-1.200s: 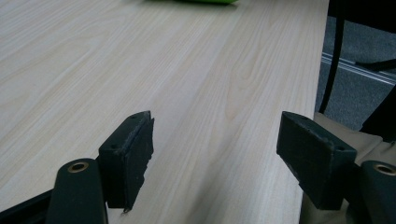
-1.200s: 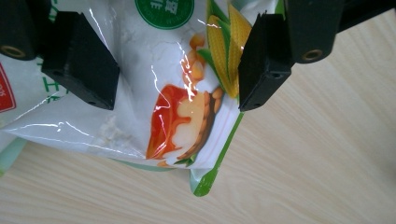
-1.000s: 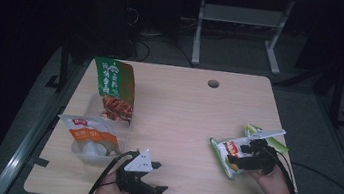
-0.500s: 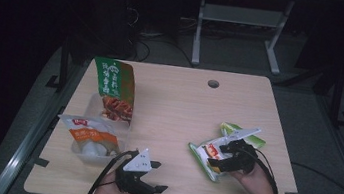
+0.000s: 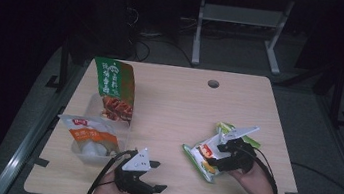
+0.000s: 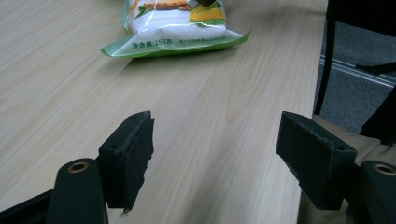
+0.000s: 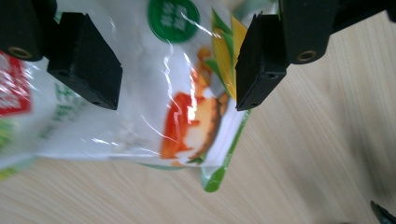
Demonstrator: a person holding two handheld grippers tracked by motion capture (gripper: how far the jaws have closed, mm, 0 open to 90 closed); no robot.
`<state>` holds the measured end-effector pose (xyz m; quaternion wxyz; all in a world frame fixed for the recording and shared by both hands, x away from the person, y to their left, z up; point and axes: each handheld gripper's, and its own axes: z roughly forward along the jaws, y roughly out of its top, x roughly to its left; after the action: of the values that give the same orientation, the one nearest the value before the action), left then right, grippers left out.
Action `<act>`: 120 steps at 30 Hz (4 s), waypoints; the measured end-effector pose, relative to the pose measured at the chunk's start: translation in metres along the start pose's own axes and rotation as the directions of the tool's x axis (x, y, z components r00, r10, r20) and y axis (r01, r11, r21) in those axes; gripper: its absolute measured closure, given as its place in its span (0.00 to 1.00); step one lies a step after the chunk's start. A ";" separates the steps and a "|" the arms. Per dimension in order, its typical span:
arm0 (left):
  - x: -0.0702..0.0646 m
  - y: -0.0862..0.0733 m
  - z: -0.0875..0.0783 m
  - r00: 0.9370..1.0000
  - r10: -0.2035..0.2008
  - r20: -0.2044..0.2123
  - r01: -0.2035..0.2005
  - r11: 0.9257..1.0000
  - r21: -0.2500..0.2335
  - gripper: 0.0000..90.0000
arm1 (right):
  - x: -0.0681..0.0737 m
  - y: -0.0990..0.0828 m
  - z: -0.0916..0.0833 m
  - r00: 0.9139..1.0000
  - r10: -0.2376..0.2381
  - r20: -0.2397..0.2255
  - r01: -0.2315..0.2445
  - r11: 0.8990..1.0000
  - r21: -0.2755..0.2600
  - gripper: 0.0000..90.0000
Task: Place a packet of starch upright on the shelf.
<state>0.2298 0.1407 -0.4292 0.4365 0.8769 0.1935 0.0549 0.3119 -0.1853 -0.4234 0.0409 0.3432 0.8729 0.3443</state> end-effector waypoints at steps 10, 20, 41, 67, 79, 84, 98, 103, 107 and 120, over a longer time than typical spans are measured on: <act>-0.001 0.001 0.001 1.000 0.005 0.001 -0.005 1.000 0.002 0.30 | -0.018 -0.030 -0.029 0.987 0.130 0.091 -0.128 0.991 -0.029 0.34; -0.001 0.001 0.002 1.000 0.005 0.001 -0.005 1.000 0.005 0.30 | -0.031 -0.052 -0.044 0.969 0.208 0.136 -0.204 0.978 -0.046 0.34; -0.001 0.002 0.001 1.000 0.011 -0.001 -0.011 1.000 0.001 0.30 | -0.050 -0.030 -0.022 0.948 0.300 0.108 -0.298 0.954 -0.034 0.41; 0.006 0.009 0.007 1.000 -0.011 -0.013 0.011 1.000 0.005 0.30 | -0.024 0.020 -0.021 0.985 0.157 0.065 -0.152 0.985 -0.078 0.98; 0.024 0.038 0.029 0.998 -0.060 -0.011 0.060 0.998 -0.011 0.30 | -0.004 0.033 -0.036 0.999 0.047 -0.021 -0.049 0.991 -0.126 0.99; 0.034 0.050 0.038 0.996 -0.083 -0.009 0.083 0.996 -0.026 0.34 | 0.001 0.033 -0.039 0.998 0.031 -0.058 -0.039 0.989 -0.145 0.99; 0.049 0.070 0.045 0.988 -0.152 0.014 0.152 0.988 -0.038 0.81 | 0.014 0.041 -0.039 0.994 -0.043 -0.102 0.023 0.983 -0.181 0.99; 0.051 0.069 0.040 0.987 -0.156 -0.031 0.155 0.987 -0.039 0.95 | 0.018 0.043 -0.037 0.991 -0.055 -0.120 0.032 0.982 -0.186 0.99; 0.050 0.069 0.032 0.987 -0.149 -0.068 0.146 0.988 -0.054 0.98 | 0.021 0.048 -0.034 0.991 -0.070 -0.114 0.046 0.978 -0.204 0.99; 0.046 0.055 0.022 0.981 -0.149 -0.123 0.143 0.988 -0.063 0.99 | 0.022 0.051 -0.016 0.990 -0.062 -0.128 0.037 0.981 -0.189 0.98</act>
<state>0.2937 0.1118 -0.4031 0.4497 0.8430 0.2832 0.0836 0.3195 -0.1537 -0.3751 0.0232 0.2922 0.8460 0.4455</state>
